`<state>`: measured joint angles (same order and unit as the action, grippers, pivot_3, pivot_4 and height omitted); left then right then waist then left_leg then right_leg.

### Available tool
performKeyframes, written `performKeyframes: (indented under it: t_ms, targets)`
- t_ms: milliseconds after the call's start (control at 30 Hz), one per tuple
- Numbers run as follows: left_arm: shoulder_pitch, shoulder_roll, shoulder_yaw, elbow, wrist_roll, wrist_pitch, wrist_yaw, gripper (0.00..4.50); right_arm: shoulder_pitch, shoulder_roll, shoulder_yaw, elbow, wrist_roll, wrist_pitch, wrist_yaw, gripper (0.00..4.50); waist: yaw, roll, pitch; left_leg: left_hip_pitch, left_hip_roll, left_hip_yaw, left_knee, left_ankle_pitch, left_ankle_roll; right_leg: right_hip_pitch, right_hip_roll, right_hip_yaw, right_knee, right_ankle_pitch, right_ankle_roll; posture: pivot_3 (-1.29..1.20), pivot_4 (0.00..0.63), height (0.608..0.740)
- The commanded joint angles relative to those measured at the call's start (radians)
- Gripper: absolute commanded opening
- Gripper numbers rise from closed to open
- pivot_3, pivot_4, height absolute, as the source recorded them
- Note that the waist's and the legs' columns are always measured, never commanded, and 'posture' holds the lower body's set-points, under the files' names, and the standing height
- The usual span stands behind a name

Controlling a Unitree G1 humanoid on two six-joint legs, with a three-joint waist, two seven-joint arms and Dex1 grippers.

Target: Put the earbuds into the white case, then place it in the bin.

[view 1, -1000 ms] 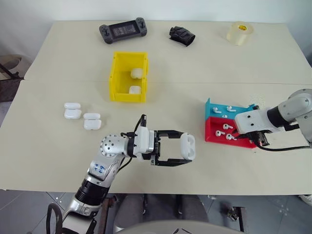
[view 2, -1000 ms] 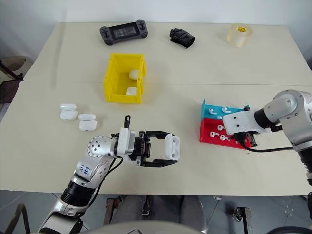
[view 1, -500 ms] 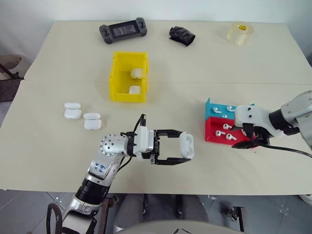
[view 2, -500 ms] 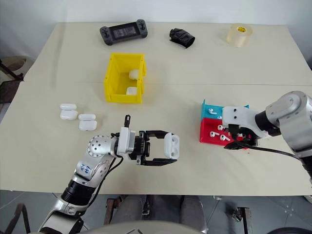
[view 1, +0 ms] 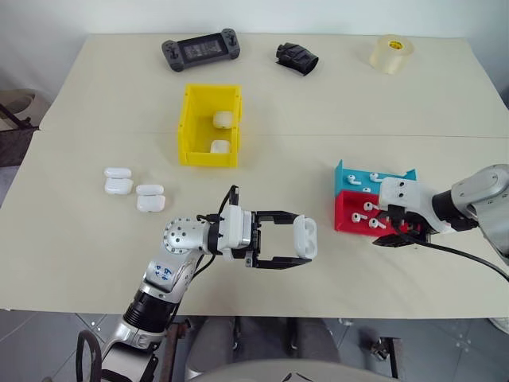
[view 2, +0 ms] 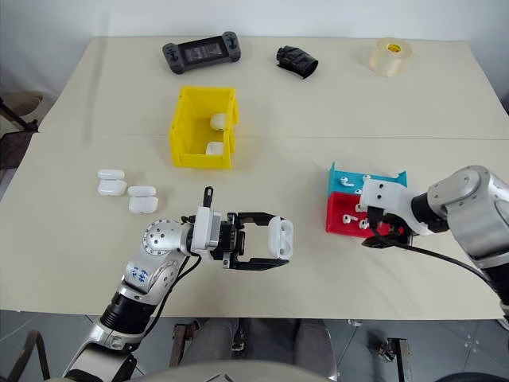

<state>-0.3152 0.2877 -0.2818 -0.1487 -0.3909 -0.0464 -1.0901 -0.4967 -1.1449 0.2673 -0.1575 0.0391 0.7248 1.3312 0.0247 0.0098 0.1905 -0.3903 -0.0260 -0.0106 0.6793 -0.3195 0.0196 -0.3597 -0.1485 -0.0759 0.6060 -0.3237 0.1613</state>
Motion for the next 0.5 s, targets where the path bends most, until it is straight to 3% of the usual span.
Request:
performKeyframes:
  t_ms: [33,300,400,500]
  targets:
    - [-0.014,-0.005,0.003,-0.019,-0.006,-0.022,-0.006,2.77,0.002,0.007,-0.032,-0.017,0.015,0.020,-0.023,3.27,0.000,0.000,0.000,0.000,0.000,0.000,0.000,0.000,0.000,0.000,0.000,0.000,0.000,0.000,0.000,0.00,0.150,0.740]
    - [-0.014,-0.006,0.004,-0.017,-0.006,-0.025,-0.009,2.77,-0.005,0.023,-0.032,-0.014,0.044,0.068,-0.044,3.27,-0.001,0.000,0.000,0.000,0.000,0.000,0.000,0.000,0.000,0.000,0.000,0.000,0.000,0.000,0.000,0.00,0.150,0.740]
    - [-0.014,-0.006,0.004,-0.016,-0.006,-0.026,-0.010,2.77,-0.009,0.025,-0.024,-0.010,0.041,0.068,-0.054,2.65,-0.001,0.000,0.000,0.000,0.000,0.000,0.000,0.000,0.000,0.000,0.000,0.000,0.000,0.000,0.000,0.00,0.150,0.740]
    - [-0.014,-0.005,0.005,-0.015,-0.007,-0.027,-0.010,2.77,-0.009,0.026,-0.021,-0.008,0.041,0.066,-0.061,1.69,0.000,0.000,0.000,0.000,0.000,0.000,0.000,0.000,0.000,0.000,0.000,0.000,0.000,0.000,0.000,0.00,0.150,0.740]
